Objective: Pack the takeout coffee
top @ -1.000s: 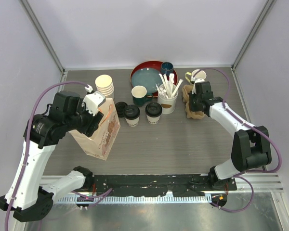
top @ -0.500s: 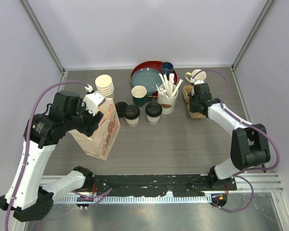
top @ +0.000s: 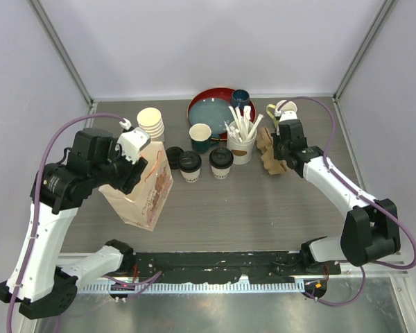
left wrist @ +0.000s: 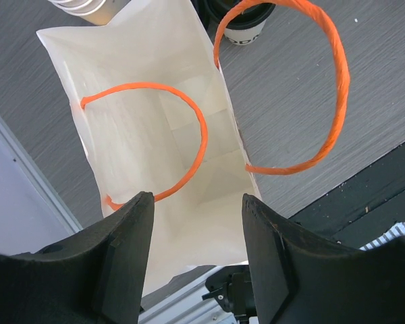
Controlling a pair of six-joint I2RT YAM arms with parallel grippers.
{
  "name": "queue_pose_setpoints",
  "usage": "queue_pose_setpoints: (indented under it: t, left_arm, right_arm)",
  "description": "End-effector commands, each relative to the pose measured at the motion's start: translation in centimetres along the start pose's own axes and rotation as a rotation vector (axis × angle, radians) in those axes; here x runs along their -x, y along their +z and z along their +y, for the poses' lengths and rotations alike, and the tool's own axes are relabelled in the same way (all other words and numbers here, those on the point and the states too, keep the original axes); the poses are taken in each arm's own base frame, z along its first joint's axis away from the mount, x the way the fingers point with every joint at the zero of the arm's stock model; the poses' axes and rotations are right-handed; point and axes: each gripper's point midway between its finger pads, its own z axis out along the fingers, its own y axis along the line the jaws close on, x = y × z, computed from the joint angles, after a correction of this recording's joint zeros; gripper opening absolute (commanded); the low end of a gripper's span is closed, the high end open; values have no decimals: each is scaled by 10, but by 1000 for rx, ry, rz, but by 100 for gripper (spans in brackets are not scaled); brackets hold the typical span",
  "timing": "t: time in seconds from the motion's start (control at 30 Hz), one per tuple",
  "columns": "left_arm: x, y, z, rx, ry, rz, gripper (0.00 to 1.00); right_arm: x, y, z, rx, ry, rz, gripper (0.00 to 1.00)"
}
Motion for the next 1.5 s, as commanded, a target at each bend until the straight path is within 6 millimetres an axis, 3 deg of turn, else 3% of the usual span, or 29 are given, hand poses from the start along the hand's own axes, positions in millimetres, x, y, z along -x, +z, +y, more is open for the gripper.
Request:
queue_pose_setpoints:
  t: [0.0, 0.17, 0.33, 0.43, 0.57, 0.87, 0.97, 1.1, 1.13, 1.23, 1.47]
  left_arm:
    - [6, -8, 2, 7, 20, -21, 58]
    - [3, -8, 2, 9, 20, -18, 58]
    - [3, -9, 2, 10, 21, -19, 58]
    - [3, -7, 1, 6, 20, -18, 58]
    - [2, -8, 1, 5, 21, -15, 58]
    - [1, -11, 1, 10, 23, -25, 58]
    - [1, -12, 1, 10, 23, -27, 58]
    - [1, -14, 1, 13, 23, -31, 58]
    - [1, -13, 2, 16, 22, -30, 58]
    - [1, -13, 2, 16, 23, -28, 58]
    - [1, -14, 1, 12, 23, -33, 58]
  right_arm:
    - [3, 6, -10, -65, 5, -15, 1]
    - [0, 5, -5, -36, 9, -15, 1]
    - [-1, 0, 26, 70, -35, -21, 1]
    - [-13, 2, 41, 104, -59, 5, 1]
    - [-20, 4, 40, 94, -49, 20, 1]
    - [-5, -3, 26, 21, -41, -14, 1]
    - [0, -6, 38, 75, -41, -31, 1]
    - [-19, 0, 60, 136, -48, 7, 1]
    - [-33, 6, 60, 129, -48, 40, 1]
    - [-44, 12, 53, 79, -50, 57, 1]
    - [-45, 21, 29, -27, -38, 52, 1]
